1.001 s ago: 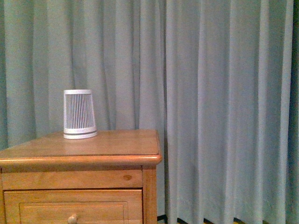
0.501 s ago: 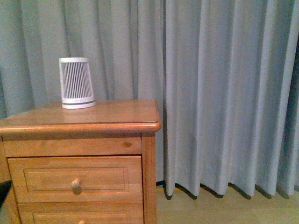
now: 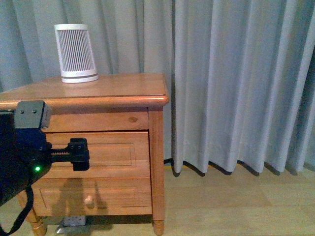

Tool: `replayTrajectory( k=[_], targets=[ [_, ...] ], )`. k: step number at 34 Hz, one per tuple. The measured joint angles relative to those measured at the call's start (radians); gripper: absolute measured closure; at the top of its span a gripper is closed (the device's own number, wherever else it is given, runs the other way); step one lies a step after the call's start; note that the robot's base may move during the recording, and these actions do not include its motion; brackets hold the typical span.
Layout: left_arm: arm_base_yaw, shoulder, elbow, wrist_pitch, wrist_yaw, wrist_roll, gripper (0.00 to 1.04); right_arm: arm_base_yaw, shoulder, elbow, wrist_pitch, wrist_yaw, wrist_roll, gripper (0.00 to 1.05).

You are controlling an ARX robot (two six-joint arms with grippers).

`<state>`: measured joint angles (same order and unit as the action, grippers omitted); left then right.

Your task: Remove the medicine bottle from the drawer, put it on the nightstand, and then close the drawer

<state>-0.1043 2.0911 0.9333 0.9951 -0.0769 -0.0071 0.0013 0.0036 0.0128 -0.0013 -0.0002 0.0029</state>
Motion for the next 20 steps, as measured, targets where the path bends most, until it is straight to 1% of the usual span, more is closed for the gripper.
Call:
replayTrajectory(
  k=[9, 20],
  targets=[
    [-0.005, 0.2, 0.183, -0.014, 0.016, -0.058, 0.07, 0.0, 0.0, 0.0, 0.0, 0.0, 0.0, 0.07],
    [-0.005, 0.359, 0.341, -0.019, 0.016, -0.045, 0.07, 0.0, 0.0, 0.0, 0.0, 0.0, 0.0, 0.07]
  ],
)
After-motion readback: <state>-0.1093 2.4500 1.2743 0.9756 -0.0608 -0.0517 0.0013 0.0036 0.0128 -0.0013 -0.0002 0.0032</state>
